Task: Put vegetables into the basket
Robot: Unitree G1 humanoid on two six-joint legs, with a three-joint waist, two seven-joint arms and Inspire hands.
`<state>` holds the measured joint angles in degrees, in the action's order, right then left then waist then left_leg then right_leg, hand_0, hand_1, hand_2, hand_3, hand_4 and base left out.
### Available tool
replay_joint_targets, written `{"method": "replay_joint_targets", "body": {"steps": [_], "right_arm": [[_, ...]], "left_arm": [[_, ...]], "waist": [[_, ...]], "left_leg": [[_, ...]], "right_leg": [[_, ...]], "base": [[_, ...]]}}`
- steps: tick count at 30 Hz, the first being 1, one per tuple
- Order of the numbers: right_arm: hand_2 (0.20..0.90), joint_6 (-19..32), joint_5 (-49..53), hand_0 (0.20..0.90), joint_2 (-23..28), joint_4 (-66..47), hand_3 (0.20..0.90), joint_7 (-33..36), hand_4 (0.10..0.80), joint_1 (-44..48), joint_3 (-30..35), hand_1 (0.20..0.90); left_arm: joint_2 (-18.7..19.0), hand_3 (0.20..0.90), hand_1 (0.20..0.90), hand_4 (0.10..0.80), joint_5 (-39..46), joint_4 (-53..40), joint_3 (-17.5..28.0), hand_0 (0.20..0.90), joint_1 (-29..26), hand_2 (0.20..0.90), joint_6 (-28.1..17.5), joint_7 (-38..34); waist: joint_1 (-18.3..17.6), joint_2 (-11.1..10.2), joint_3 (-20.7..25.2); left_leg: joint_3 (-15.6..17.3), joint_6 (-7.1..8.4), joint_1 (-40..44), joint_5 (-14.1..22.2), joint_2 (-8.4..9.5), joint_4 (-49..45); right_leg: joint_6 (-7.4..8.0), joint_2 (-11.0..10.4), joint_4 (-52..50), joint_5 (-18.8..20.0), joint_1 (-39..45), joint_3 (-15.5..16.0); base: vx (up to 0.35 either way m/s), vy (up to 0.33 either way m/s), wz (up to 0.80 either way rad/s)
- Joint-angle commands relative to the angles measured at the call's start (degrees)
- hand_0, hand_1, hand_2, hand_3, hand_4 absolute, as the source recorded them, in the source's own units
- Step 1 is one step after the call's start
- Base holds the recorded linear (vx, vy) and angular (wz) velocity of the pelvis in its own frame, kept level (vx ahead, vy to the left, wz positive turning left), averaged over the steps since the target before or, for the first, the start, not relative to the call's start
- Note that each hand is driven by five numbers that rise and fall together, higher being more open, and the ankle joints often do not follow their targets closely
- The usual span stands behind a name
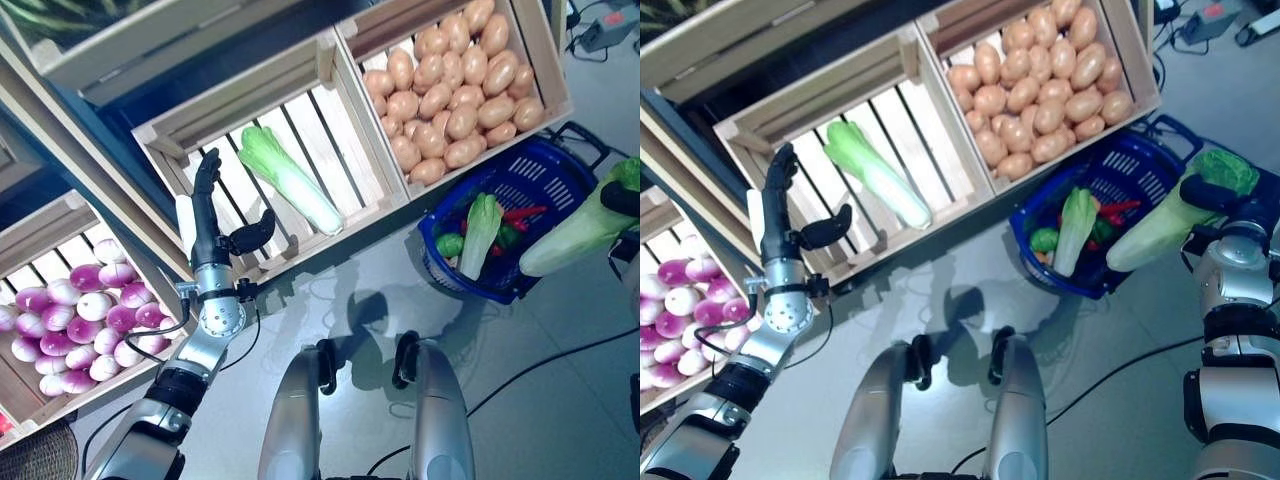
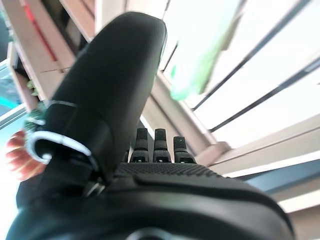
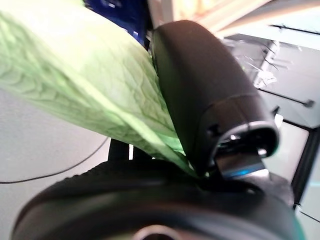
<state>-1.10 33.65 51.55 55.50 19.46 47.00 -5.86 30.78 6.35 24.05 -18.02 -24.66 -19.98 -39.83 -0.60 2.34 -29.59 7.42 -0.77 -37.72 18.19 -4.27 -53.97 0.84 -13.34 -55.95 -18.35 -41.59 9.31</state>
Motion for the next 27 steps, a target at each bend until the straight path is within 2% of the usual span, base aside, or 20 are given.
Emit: {"method": "replay_joint_targets", "body": {"steps": [1,2,3,4,9,15,23,27], "right_arm": [[0.300,8.8,-3.7,0.300,4.0,0.8,0.300,4.1,0.400,7.2,-1.4,0.300],[0.300,8.3,-4.3,0.300,4.2,0.6,0.300,4.5,0.400,8.6,-2.4,0.300],[0.408,8.2,-4.4,0.408,4.2,0.6,0.408,4.5,0.472,8.8,-2.5,0.408],[0.900,7.4,-4.7,0.900,4.2,0.8,0.900,5.6,0.800,9.4,-3.0,0.900],[0.900,7.3,-2.2,0.900,3.4,0.7,0.900,3.7,0.800,10.3,-3.2,0.900],[0.900,11.2,-1.6,0.900,2.4,-0.1,0.900,-1.1,0.800,9.8,-3.3,0.900],[0.900,13.1,-0.2,0.900,2.3,-1.6,0.900,-5.2,0.800,8.5,-3.7,0.900],[0.900,13.0,-0.2,0.900,2.4,-2.1,0.900,-7.6,0.800,8.6,-4.6,0.900]], "left_arm": [[2.9,0.900,0.900,0.800,-1.4,-4.2,0.6,0.900,-4.1,0.900,-6.3,-4.6],[3.1,0.900,0.900,0.800,-1.1,-4.6,0.5,0.900,-4.7,0.900,-6.4,-4.9],[3.1,0.900,0.900,0.800,-1.0,-4.6,0.5,0.900,-4.8,0.900,-6.4,-4.8],[3.2,0.900,0.900,0.800,-0.8,-4.7,0.5,0.900,-5.1,0.900,-6.6,-4.9],[3.8,0.900,0.900,0.800,0.1,-5.0,0.4,0.900,-7.1,0.900,-6.1,-4.7],[5.2,0.900,0.900,0.800,0.0,-4.4,0.0,0.900,-9.8,0.900,-4.6,-4.9],[10.0,0.900,0.900,0.800,-1.6,1.8,0.9,0.900,-14.9,0.900,-0.7,-6.4],[12.9,0.900,0.900,0.800,-7.4,7.1,0.3,0.900,-18.1,0.900,2.1,-7.4]], "waist": [[0.1,0.6,1.4],[-0.2,1.1,0.9],[-0.2,1.2,0.9],[-0.3,1.5,0.7],[-0.8,2.0,0.3],[-1.1,1.7,0.0],[-2.0,0.7,0.1],[-2.6,0.5,0.3]], "left_leg": [[0.0,-0.80,-1.8,6.4,0.17,-5.2],[0.1,-0.81,-3.3,6.7,0.29,-6.9],[0.1,-0.83,-3.5,6.8,0.30,-7.1],[0.1,-0.91,-4.1,7.0,0.37,-8.0],[0.1,-1.09,-5.5,7.8,0.33,-9.8],[-0.1,-1.22,-6.6,7.7,-0.18,-10.8],[0.2,-0.68,-6.0,6.4,-1.57,-9.8],[0.6,-0.35,-5.6,5.8,-2.52,-9.3]], "right_leg": [[-2.76,-1.0,-1.8,-2.6,3.3,1.7],[-3.00,-1.0,-3.3,-2.9,1.6,1.2],[-3.04,-1.0,-3.5,-3.0,1.4,1.1],[-3.17,-0.9,-4.4,-3.2,0.5,0.6],[-3.27,-0.6,-6.6,-4.1,-1.4,-0.1],[-3.37,-0.1,-7.4,-4.0,-2.7,-0.1],[-3.02,0.7,-6.6,-3.1,-2.3,0.3],[-2.99,0.7,-6.6,-2.9,-2.2,0.2]], "base": [[-0.046,0.004,0.04],[-0.032,0.006,0.05],[-0.025,0.012,0.04],[-0.010,0.011,0.04],[0.000,-0.003,0.01],[-0.002,-0.016,0.01],[0.004,0.001,-0.03],[0.015,0.020,-0.10]]}}
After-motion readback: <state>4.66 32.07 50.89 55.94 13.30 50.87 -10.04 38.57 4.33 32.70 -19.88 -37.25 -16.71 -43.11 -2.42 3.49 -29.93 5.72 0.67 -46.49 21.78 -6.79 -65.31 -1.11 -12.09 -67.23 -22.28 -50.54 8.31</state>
